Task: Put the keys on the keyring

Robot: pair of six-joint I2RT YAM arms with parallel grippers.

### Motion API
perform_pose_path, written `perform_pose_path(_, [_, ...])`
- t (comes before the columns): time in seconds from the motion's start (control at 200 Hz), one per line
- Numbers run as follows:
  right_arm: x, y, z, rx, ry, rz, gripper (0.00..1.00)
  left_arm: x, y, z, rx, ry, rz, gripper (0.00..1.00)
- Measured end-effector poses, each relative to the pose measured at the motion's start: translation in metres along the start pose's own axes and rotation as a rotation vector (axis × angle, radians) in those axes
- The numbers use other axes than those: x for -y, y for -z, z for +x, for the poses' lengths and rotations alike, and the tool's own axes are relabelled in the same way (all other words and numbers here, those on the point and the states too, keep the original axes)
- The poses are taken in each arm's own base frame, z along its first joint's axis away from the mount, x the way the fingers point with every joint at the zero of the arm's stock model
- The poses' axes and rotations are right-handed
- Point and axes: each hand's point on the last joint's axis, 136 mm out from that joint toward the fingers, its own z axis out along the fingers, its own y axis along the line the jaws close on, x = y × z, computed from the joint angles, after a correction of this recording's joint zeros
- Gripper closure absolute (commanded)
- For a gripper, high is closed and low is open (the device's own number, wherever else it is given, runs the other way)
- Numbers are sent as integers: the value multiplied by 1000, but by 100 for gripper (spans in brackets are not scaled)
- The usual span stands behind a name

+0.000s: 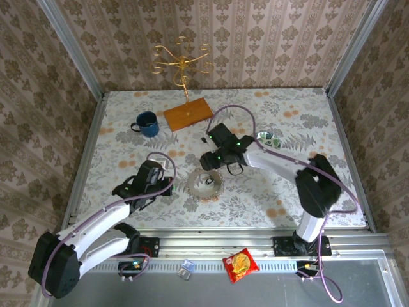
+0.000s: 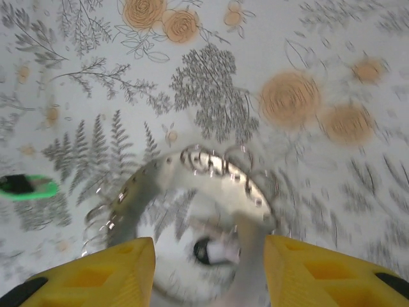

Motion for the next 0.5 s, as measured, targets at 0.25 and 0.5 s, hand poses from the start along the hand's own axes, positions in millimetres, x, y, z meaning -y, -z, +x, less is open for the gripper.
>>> perform_pose_path(0.25, [-42,24,66,-141,-128,29,50,0,-1,-1,17,18,4,100])
perform_pose_path(0.5, [-64,3,101,-301,-120,88,52,-9,7,-3,66,58,-29,100])
